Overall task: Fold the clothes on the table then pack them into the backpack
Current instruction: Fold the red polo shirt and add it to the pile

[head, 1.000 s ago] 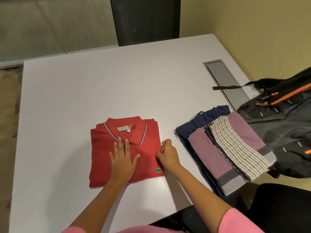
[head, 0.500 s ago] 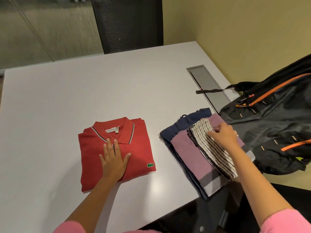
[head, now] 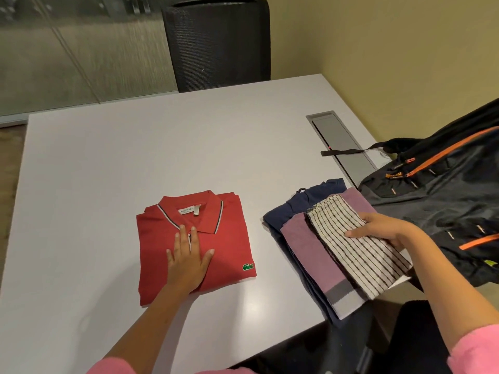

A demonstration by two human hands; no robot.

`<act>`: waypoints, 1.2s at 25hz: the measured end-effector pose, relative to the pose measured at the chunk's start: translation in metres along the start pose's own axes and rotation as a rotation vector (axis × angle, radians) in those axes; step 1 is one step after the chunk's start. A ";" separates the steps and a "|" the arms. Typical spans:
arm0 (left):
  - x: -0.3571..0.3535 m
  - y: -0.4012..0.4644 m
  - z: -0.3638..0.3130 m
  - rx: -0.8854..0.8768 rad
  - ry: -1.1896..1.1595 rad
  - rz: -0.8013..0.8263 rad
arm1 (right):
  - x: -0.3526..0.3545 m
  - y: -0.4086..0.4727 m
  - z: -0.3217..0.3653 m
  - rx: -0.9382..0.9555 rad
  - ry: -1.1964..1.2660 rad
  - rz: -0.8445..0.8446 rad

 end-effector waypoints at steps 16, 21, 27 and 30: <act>0.046 -0.023 0.018 0.060 -1.325 0.014 | -0.194 0.124 0.141 0.496 0.592 0.327; 0.048 -0.022 0.057 0.247 -1.348 0.067 | -0.248 0.170 0.126 0.238 0.228 0.044; 0.036 -0.026 0.046 0.053 -1.044 0.199 | -0.255 0.173 0.111 0.345 0.037 -0.129; 0.041 -0.024 0.044 0.027 -0.865 0.275 | -0.256 0.171 0.102 0.377 -0.020 -0.228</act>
Point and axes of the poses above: each hand's wrist, its own y-axis towards the middle knuckle, its own x-axis out of the back of the hand, z = x × y, the point moved 3 cm from there along y, towards the middle knuckle, and after that the axes turned 13 degrees about z, right-handed, at the moved point
